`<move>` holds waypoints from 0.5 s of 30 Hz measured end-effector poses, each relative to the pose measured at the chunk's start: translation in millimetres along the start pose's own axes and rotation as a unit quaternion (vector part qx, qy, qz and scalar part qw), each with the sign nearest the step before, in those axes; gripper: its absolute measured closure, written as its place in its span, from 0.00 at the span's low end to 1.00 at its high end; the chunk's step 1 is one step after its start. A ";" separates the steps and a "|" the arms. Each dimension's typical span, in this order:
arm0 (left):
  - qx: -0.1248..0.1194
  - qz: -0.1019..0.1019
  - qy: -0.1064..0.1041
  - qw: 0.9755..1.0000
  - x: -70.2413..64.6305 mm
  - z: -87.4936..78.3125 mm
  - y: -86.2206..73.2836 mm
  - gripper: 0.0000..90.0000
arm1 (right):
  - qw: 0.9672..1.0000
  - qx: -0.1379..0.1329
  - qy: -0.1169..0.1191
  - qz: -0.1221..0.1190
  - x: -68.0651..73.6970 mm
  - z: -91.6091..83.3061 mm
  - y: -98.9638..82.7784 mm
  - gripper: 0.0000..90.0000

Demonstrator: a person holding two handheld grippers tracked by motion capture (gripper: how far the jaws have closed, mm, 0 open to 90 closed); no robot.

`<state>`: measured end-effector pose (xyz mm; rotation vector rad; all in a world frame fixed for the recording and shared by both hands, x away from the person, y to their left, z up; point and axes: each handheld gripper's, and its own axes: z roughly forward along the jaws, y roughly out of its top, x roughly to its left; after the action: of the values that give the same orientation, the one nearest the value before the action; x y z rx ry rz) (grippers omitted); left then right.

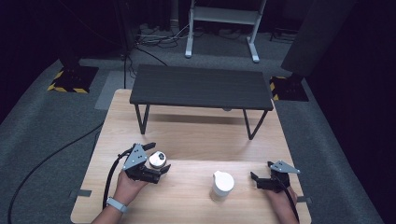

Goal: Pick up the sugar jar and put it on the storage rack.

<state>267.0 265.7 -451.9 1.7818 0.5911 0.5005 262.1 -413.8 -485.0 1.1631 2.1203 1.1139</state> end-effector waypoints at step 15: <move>0.050 -0.042 0.005 0.998 6.1 7.9 -17.7 0.02 | 1.000 0.000 0.001 -0.001 -0.4 0.0 0.1 0.04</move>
<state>274.1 267.8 -470.8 1.8416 0.7057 0.4302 262.4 -414.1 -484.9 1.1614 2.1222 1.1142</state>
